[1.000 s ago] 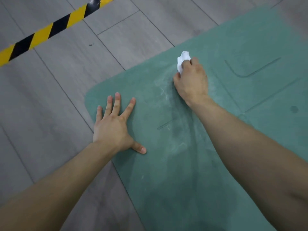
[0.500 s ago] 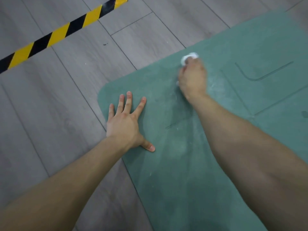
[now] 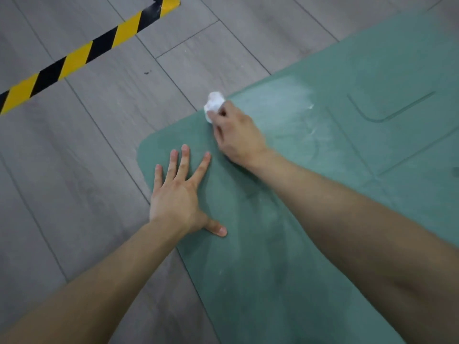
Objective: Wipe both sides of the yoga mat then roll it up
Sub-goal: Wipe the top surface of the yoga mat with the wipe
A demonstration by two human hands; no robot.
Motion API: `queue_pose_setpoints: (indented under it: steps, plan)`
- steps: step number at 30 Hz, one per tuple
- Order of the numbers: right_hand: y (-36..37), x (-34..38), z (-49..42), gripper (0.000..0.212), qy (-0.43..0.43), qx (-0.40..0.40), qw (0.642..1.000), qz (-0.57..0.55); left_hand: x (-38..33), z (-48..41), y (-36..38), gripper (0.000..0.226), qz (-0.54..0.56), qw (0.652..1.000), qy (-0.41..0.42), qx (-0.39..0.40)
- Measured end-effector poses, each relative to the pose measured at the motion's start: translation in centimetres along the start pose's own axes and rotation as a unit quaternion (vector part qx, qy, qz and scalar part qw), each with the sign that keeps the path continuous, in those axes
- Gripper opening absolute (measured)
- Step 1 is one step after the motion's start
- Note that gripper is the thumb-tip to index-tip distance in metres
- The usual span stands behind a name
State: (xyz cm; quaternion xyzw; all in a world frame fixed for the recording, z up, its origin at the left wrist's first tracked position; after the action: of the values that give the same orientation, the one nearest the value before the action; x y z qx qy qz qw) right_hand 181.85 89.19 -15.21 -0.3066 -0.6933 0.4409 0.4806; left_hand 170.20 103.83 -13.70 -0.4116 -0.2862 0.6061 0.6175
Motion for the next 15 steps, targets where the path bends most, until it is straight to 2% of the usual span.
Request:
queue_pose_setpoints:
  steps: [1, 2, 3, 5, 6, 7, 8, 9, 10, 12, 14, 15]
  plan:
    - [0.6, 2.4, 0.4, 0.036, -0.082, 0.039, 0.996, 0.003, 0.1, 0.0, 0.0, 0.175, 0.002, 1.000, 0.003, -0.002]
    - [0.1, 2.3, 0.3, 0.037, -0.123, 0.052, 0.991, 0.026, 0.3, -0.1, 0.0, 0.175, 0.005, 1.000, 0.006, -0.005]
    - [-0.9, -0.3, -0.3, 0.039, -0.097, 0.033, 0.993, 0.055, 0.3, -0.1, 0.1, 0.175, 0.008, 1.000, 0.007, -0.005]
    - [-4.7, -8.7, -1.2, 0.042, 0.106, -0.033, 0.988, 0.106, 0.3, 0.0, 0.3, 0.175, 0.006, 1.000, 0.008, -0.003]
    - [-6.7, -12.8, -0.6, 0.043, 0.219, -0.071, 0.965, 0.125, 0.3, 0.0, 0.3, 0.175, 0.002, 1.000, 0.007, -0.003]
    - [-7.7, -15.1, 0.0, 0.045, 0.289, -0.094, 0.943, 0.132, 0.2, 0.0, 0.2, 0.175, -0.001, 1.000, 0.004, 0.000]
    - [-7.9, -15.2, 0.3, 0.046, 0.315, -0.106, 0.934, 0.129, 0.1, 0.0, 0.2, 0.175, -0.001, 1.000, 0.002, 0.005]
    - [-7.1, -13.3, 0.1, 0.046, 0.298, -0.108, 0.941, 0.117, 0.0, -0.1, 0.2, 0.176, 0.001, 1.000, 0.002, 0.007]
    - [-5.7, -10.2, -0.1, 0.045, 0.238, -0.100, 0.962, 0.089, -0.1, -0.2, 0.1, 0.176, 0.003, 1.000, 0.001, 0.006]
    - [-2.2, -2.9, 0.2, 0.041, 0.066, -0.044, 0.997, 0.022, -0.1, -0.2, 0.0, 0.176, 0.001, 1.000, -0.001, 0.003]
    - [-0.3, 1.5, 1.6, 0.041, -0.084, 0.023, 0.996, 0.027, 0.1, -0.2, 0.1, 0.175, -0.005, 1.000, 0.000, 0.001]
    - [-0.9, 0.6, 1.6, 0.042, -0.098, 0.024, 0.994, 0.037, 0.2, -0.2, 0.2, 0.175, -0.004, 1.000, 0.002, 0.001]
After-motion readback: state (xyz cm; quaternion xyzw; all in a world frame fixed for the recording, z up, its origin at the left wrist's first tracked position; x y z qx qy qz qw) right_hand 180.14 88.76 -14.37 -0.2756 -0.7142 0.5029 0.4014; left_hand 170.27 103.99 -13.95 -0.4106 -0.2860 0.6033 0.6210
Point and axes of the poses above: each hand's wrist, its own z-axis away from the middle knuckle, its own y-axis out of the palm, x = y × z, the point moved 5 cm from there along -z, towards the middle knuckle, and after that the axes turned 2 degrees about z, right-handed, at the moved point
